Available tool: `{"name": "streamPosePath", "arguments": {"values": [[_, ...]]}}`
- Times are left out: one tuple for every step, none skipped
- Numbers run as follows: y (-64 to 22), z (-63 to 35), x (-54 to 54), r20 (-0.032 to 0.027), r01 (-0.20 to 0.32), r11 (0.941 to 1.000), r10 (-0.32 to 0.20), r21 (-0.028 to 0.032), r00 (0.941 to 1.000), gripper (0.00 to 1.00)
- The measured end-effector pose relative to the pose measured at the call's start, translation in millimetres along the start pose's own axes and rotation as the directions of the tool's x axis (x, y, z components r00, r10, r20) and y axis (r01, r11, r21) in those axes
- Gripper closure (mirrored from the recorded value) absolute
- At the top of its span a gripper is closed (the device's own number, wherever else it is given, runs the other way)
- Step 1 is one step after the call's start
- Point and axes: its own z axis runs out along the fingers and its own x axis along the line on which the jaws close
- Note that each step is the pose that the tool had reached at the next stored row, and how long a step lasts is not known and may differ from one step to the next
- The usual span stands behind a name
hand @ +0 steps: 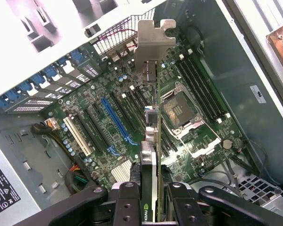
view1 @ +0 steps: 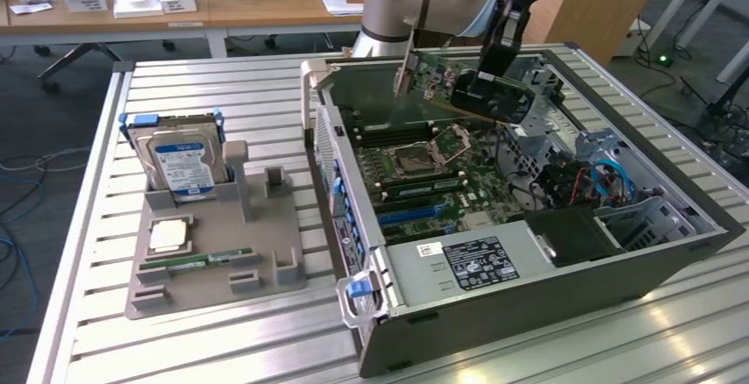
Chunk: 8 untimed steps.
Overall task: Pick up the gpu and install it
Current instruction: 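Insert the gpu into the slot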
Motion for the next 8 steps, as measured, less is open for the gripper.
{"name": "streamPosePath", "arguments": {"values": [[0.0,0.0,0.0,0.0000,0.000,1.0000,0.000,0.0000,1.0000,0.73],[0.0,0.0,0.0,0.0000,0.000,1.0000,0.000,0.0000,1.0000,0.73],[0.0,0.0,0.0,0.0000,0.000,1.0000,0.000,0.0000,1.0000,0.73],[0.0,0.0,0.0,0.0000,0.000,1.0000,0.000,0.0000,1.0000,0.73],[0.0,0.0,0.0,0.0000,0.000,1.0000,0.000,0.0000,1.0000,0.73],[0.0,0.0,0.0,0.0000,0.000,1.0000,0.000,0.0000,1.0000,0.73],[0.0,0.0,0.0,0.0000,0.000,1.0000,0.000,0.0000,1.0000,0.73],[0.0,0.0,0.0,-0.0001,0.002,1.0000,-0.002,0.0000,1.0000,0.73]]}}
